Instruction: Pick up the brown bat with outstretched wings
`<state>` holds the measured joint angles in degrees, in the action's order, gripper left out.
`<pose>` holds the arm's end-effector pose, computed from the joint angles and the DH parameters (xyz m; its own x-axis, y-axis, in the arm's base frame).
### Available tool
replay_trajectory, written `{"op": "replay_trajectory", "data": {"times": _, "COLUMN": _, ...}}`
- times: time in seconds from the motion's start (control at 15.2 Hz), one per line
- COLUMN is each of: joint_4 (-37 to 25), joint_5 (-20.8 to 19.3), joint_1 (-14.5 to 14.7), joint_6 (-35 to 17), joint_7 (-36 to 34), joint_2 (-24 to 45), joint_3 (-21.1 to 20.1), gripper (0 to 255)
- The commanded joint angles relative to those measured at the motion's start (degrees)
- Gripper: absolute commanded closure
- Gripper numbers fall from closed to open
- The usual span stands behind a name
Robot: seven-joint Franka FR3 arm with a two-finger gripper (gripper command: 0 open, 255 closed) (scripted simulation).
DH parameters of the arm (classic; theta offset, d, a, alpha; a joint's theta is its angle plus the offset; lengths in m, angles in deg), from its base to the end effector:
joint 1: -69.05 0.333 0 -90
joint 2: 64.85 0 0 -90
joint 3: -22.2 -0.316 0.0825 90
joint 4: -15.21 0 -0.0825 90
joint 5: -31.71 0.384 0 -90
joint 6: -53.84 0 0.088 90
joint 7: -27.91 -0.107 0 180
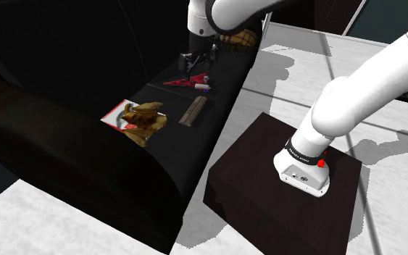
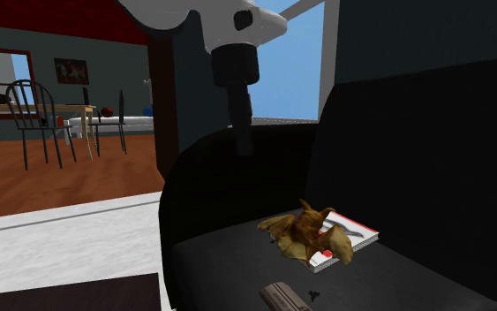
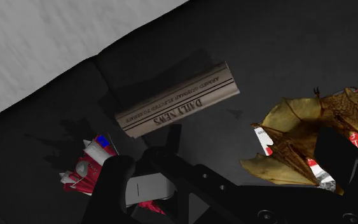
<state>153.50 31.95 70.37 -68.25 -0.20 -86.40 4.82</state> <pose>0.4157 0.1455 0.4521 0.9772 -0.1765 0.1182 -0.1841 -0.9812 0.0571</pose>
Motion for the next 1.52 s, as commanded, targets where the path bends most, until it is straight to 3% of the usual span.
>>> {"op": "replay_trajectory", "data": {"times": 0.0, "joint_4": -1.8, "joint_5": -1.3, "joint_1": -0.5, "joint_6": -3.1, "joint_7": -2.9, "joint_2": 4.1, "joint_3": -1.7, "gripper": 0}}
{"op": "replay_trajectory", "data": {"times": 0.33, "joint_4": -6.8, "joint_5": -7.2, "joint_1": -1.5, "joint_6": -9.8, "joint_7": -11.5, "joint_2": 15.1, "joint_3": -5.3, "gripper": 0}}
{"op": "replay_trajectory", "data": {"times": 0.66, "joint_4": -14.2, "joint_5": -16.2, "joint_1": -1.0, "joint_6": -13.8, "joint_7": -21.2, "joint_2": 26.8, "joint_3": -6.8, "gripper": 0}}
{"op": "replay_trajectory", "data": {"times": 1.06, "joint_4": -26.0, "joint_5": -26.4, "joint_1": 3.2, "joint_6": -15.2, "joint_7": -31.2, "joint_2": 40.8, "joint_3": -4.7, "gripper": 0}}
{"op": "replay_trajectory", "data": {"times": 1.45, "joint_4": -40.9, "joint_5": -32.4, "joint_1": 8.8, "joint_6": -14.3, "joint_7": -36.8, "joint_2": 54.3, "joint_3": -1.1, "gripper": 0}}
